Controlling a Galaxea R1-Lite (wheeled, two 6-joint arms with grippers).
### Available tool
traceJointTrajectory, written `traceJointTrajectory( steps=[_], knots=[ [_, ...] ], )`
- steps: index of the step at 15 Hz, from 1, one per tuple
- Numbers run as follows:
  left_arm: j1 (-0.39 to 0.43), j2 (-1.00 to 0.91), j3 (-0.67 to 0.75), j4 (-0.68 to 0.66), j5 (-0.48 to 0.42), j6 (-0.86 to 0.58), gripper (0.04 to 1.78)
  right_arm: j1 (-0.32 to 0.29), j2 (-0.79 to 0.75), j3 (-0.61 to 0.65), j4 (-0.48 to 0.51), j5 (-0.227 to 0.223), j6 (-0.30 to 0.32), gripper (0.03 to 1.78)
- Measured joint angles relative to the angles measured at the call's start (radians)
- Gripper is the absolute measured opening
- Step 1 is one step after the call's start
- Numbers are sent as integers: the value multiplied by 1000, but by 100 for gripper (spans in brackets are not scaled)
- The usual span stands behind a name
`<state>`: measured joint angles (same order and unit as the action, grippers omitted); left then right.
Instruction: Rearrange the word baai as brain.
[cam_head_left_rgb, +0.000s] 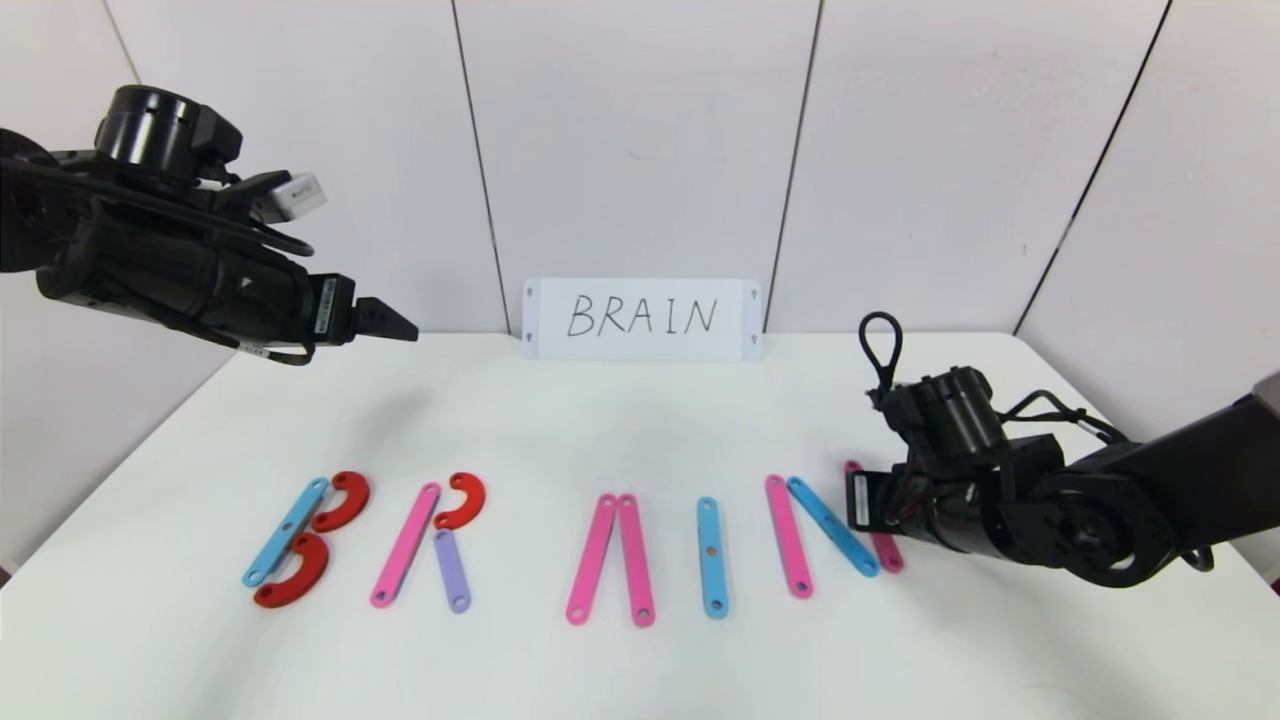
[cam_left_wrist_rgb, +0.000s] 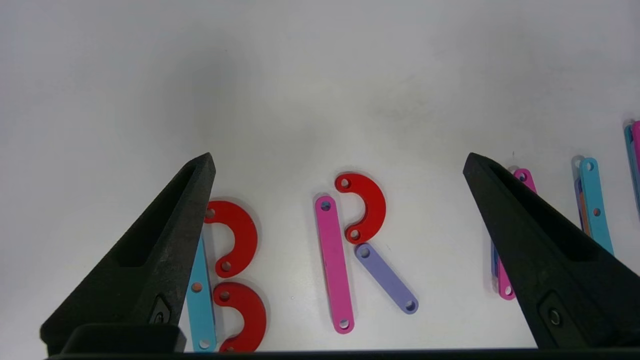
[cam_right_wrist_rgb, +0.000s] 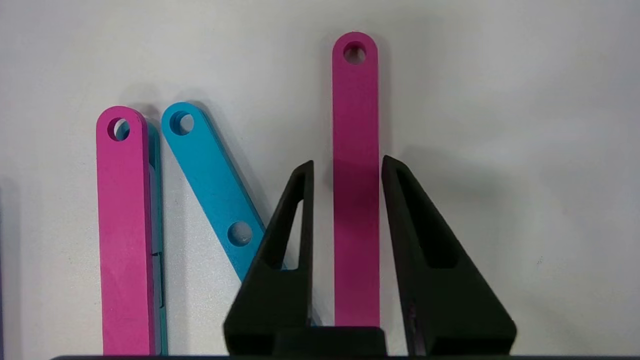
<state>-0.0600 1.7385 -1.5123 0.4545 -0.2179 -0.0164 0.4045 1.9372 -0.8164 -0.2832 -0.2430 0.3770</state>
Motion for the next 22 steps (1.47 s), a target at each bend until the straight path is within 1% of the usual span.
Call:
traceJointTrajectory(
  steps=[2, 4, 5, 6, 8, 10, 11, 13, 14, 15, 16, 17, 18, 19, 20, 22],
  knots=[
    [0, 0, 0, 0, 0, 0, 174, 0, 0, 1, 0, 0, 0, 83],
    [0, 0, 0, 0, 0, 0, 174, 0, -1, 2, 0, 0, 0, 119],
    [0, 0, 0, 0, 0, 0, 174, 0, -3, 2, 0, 0, 0, 134],
    [0, 0, 0, 0, 0, 0, 174, 0, -5, 1, 0, 1, 0, 147],
    [0, -1, 1, 0, 0, 0, 174, -1, -15, -9, -1, 0, -3, 165],
    [0, -1, 1, 0, 0, 1, 174, -11, -27, -34, 8, 8, -12, 173],
    [0, -2, 2, 0, 0, 0, 174, -16, -32, -53, 16, 13, -20, 174],
    [0, -2, 2, 0, 0, 0, 174, -31, -39, -104, 41, 26, -62, 174],
    [0, -2, 2, 0, 0, 1, 174, -42, -41, -134, 63, 40, -88, 174],
    [0, -2, 2, 0, 0, 1, 174, -54, -43, -169, 85, 65, -110, 174],
    [0, -2, 2, 0, 0, 1, 174, -65, -46, -210, 114, 100, -127, 174],
    [0, -2, 3, 0, 0, 1, 174, -74, -51, -244, 146, 147, -147, 174],
    [0, -2, 6, 0, 0, 2, 174, -87, -58, -270, 174, 209, -181, 174],
    [0, -4, 12, 0, 0, 2, 174, -99, -69, -285, 188, 258, -213, 174],
    [-2, -8, 20, 1, 0, 3, 174, -107, -85, -292, 191, 283, -228, 174],
    [-11, -30, 51, -1, 3, 7, 174, -113, -135, -283, 195, 292, -235, 174]
  ],
)
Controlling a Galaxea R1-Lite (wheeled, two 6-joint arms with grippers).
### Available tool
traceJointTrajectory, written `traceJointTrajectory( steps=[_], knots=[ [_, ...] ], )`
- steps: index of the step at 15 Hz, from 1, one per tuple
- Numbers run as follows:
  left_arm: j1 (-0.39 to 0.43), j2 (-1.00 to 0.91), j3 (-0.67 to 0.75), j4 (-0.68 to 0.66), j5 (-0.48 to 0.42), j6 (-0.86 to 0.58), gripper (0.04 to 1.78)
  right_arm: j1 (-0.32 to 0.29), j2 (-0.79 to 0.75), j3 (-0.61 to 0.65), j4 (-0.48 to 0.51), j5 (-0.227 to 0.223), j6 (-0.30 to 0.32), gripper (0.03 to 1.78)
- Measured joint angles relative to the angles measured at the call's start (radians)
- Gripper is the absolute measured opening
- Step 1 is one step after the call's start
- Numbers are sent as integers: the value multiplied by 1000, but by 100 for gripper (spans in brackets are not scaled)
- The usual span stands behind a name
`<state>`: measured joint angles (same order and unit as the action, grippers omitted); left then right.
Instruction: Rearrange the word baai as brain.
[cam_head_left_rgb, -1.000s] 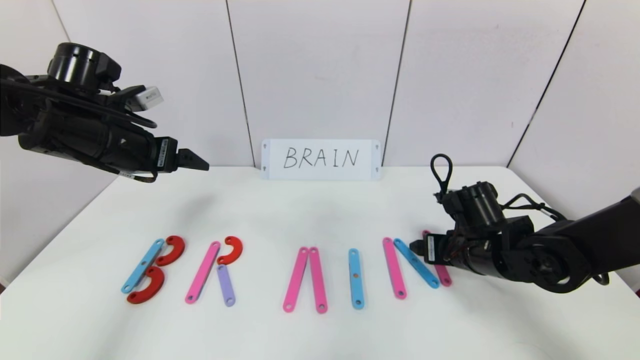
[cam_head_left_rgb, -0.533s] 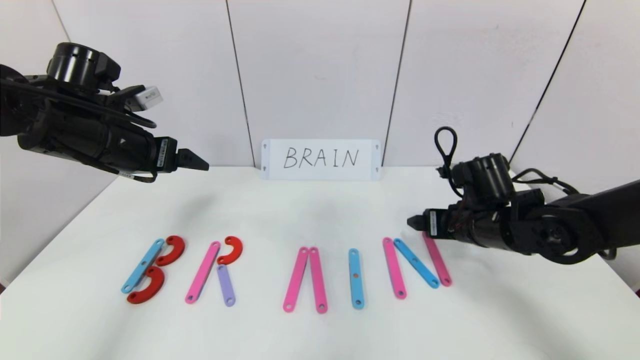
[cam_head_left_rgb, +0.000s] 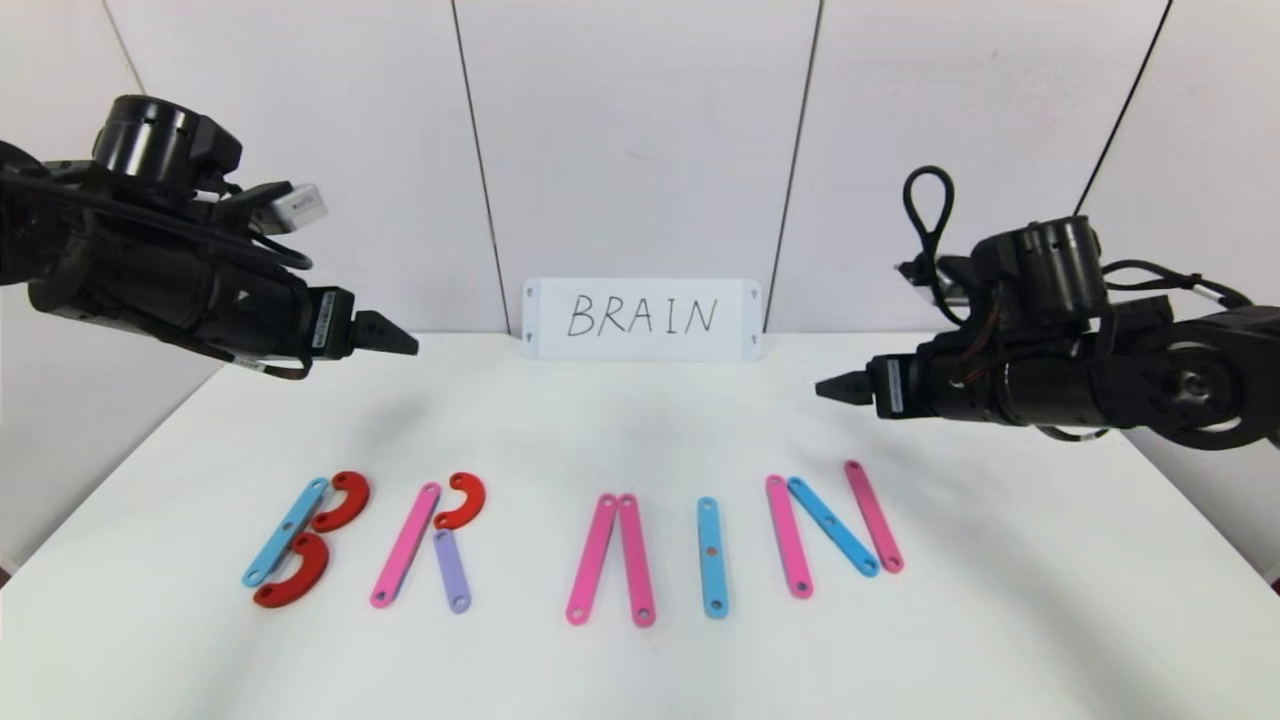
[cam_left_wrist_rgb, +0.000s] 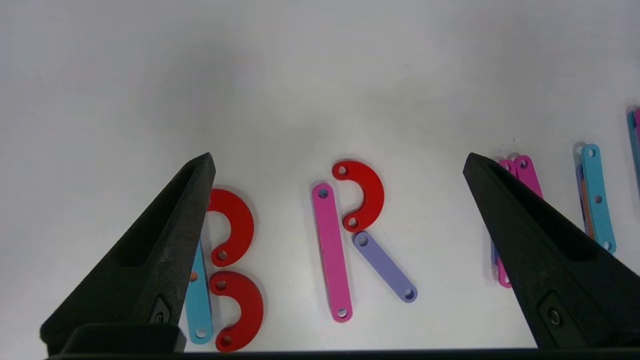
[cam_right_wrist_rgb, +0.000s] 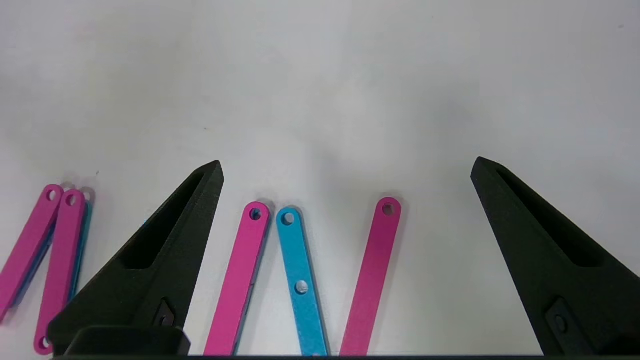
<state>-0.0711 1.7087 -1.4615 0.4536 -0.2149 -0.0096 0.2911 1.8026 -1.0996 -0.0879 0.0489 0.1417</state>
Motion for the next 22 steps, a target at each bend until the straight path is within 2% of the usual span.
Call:
traceJointTrajectory(
  steps=[5, 11, 14, 18, 20, 22],
  knots=[
    [-10, -166, 189, -43, 2, 42, 174, -4, -217, 142, 4, -2, -9, 174],
    [-10, -547, 525, -186, 2, 63, 174, 2, -571, 349, 41, -9, -9, 174],
    [-9, -750, 663, -217, 9, 59, 174, -2, -753, 422, 106, -19, -8, 174],
    [-8, -1016, 789, -220, 17, 49, 174, -9, -998, 464, 270, -33, -9, 174],
    [-8, -1147, 839, -208, 18, 43, 174, -13, -1111, 476, 334, -54, -9, 174],
    [-6, -1247, 868, -177, 36, 39, 174, -54, -1212, 494, 359, -81, -9, 174]
  ],
)
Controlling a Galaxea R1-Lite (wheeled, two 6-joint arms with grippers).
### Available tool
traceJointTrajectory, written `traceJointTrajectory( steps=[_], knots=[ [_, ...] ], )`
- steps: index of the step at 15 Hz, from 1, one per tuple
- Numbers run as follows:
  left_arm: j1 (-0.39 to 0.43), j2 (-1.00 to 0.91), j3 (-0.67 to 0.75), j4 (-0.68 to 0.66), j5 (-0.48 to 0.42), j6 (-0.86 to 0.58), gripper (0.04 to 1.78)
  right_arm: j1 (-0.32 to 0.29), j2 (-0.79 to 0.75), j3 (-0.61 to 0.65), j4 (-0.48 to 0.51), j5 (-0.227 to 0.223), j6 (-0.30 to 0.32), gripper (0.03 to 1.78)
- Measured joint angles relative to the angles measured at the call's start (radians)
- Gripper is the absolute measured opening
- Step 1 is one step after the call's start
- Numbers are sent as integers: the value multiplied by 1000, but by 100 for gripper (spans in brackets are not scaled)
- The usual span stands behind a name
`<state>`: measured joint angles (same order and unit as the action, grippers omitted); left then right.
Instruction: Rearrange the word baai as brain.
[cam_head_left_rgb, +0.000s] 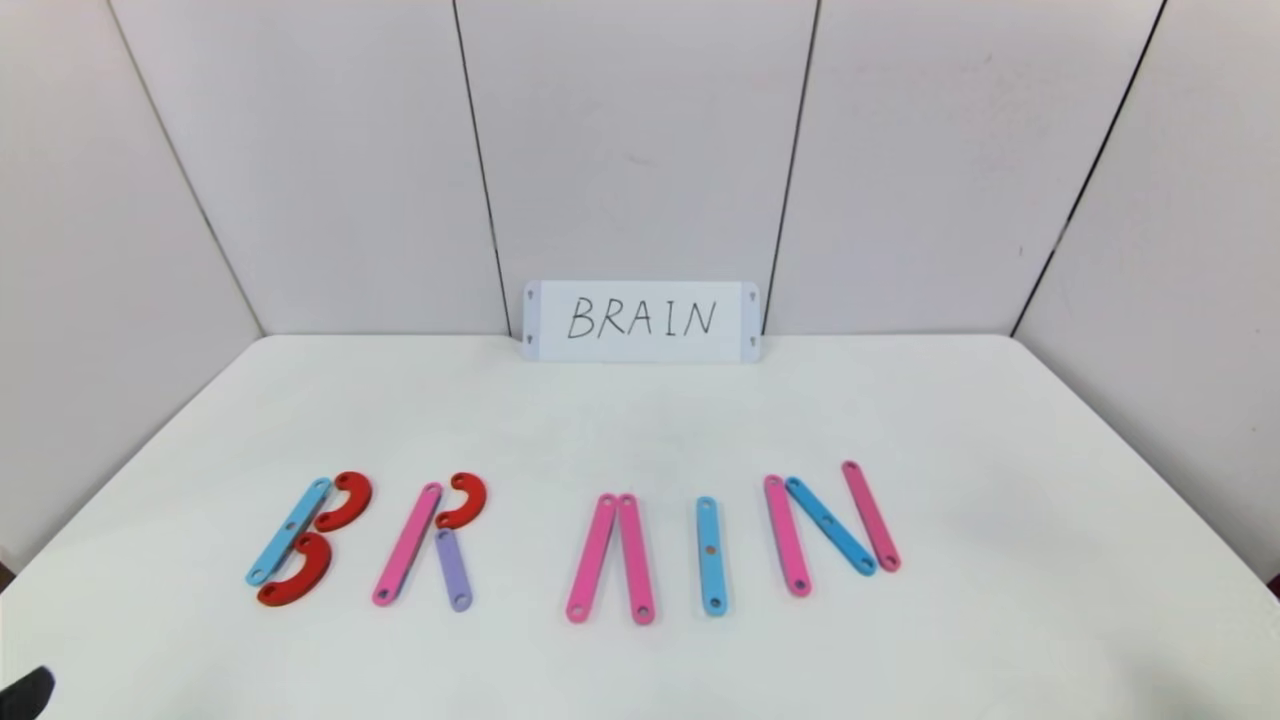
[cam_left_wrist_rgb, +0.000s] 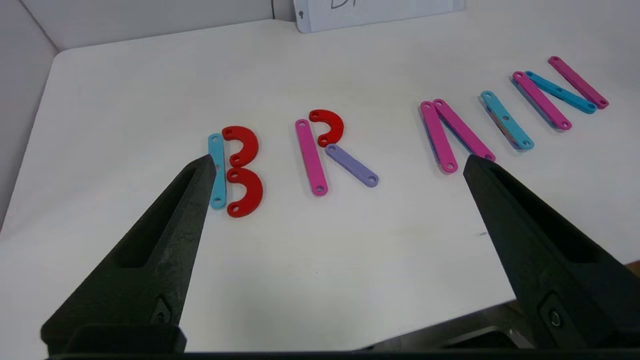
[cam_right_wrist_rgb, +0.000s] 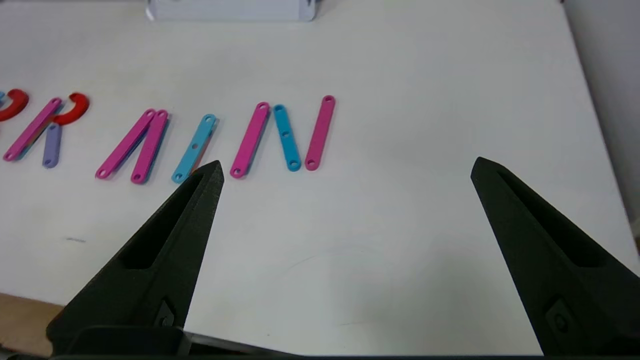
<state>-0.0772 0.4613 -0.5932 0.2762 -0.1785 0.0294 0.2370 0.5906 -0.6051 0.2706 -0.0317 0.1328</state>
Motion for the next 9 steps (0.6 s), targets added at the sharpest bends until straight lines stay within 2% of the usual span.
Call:
traceJointTrajectory(
  steps=[2, 5, 9],
  knots=[
    [11, -66, 9, 33, 19, -1, 174, -84, -78, 13, 4, -6, 0, 174],
    [74, -150, 14, 91, 26, 0, 174, -202, -181, 53, 4, 3, -3, 174],
    [108, -235, 27, 130, 81, 4, 174, -237, -326, 139, 4, 13, -45, 174]
  ],
)
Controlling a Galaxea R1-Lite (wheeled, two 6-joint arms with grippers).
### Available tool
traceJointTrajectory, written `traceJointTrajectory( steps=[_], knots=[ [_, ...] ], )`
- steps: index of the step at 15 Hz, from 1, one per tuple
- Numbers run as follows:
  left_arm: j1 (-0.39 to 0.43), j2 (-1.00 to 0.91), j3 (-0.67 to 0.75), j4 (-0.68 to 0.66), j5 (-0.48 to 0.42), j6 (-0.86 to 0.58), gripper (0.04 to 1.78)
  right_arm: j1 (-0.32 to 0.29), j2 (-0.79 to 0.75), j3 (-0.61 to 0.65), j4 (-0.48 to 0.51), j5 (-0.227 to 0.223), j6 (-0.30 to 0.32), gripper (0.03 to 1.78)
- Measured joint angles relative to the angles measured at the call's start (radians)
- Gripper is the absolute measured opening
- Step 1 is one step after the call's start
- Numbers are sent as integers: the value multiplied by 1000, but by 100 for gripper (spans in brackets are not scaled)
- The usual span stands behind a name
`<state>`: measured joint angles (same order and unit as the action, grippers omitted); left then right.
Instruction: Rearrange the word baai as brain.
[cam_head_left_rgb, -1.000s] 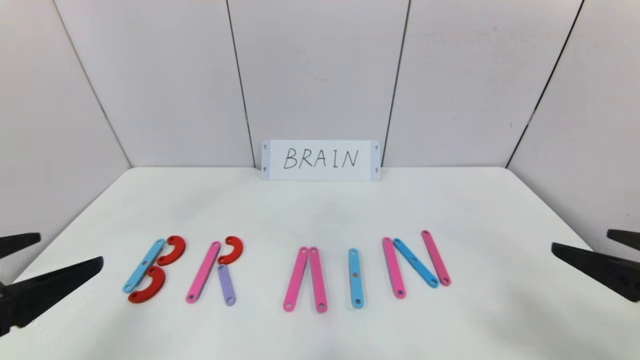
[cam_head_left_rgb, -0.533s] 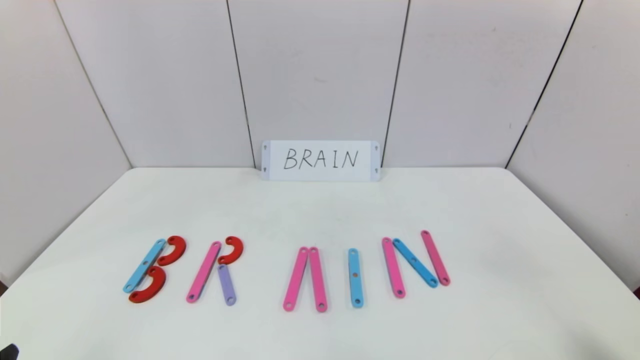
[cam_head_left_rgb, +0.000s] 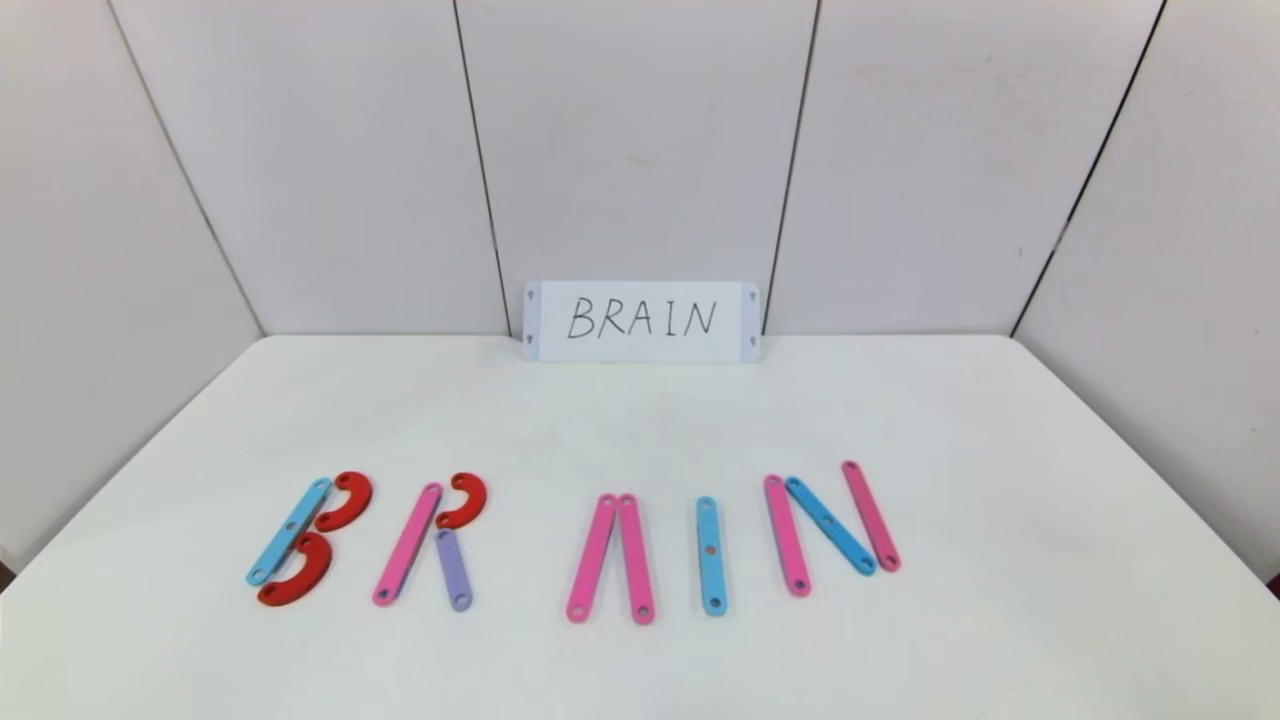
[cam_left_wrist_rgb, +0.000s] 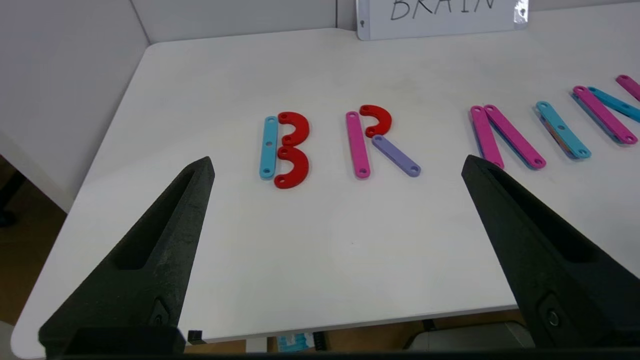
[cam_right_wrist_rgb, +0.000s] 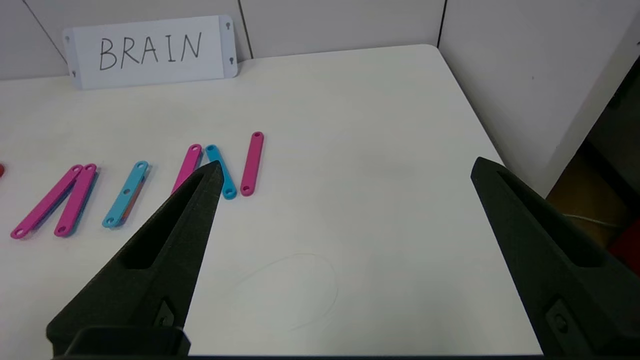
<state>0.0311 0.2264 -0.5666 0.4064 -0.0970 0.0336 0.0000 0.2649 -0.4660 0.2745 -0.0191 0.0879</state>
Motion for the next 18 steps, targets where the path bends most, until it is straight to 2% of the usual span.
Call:
traceJointTrajectory(
  steps=[3, 5, 11, 12, 15, 18],
  knots=[
    [-12, -78, 40, -16, 17, 9, 174, -2, -132, 82, -7, 24, -100, 174],
    [-19, -144, 108, -69, 19, 11, 174, -3, -204, 158, -38, 23, -163, 174],
    [-25, -223, 455, -432, 97, 78, 174, -3, -264, 419, -353, 19, -224, 174],
    [-25, -224, 507, -468, 101, 91, 174, -3, -265, 441, -361, 19, -223, 174],
    [-26, -227, 559, -475, 99, 69, 174, -3, -267, 463, -288, 33, -196, 174],
    [-26, -228, 566, -405, 85, 26, 174, -2, -267, 466, -271, 29, -152, 174]
  ],
)
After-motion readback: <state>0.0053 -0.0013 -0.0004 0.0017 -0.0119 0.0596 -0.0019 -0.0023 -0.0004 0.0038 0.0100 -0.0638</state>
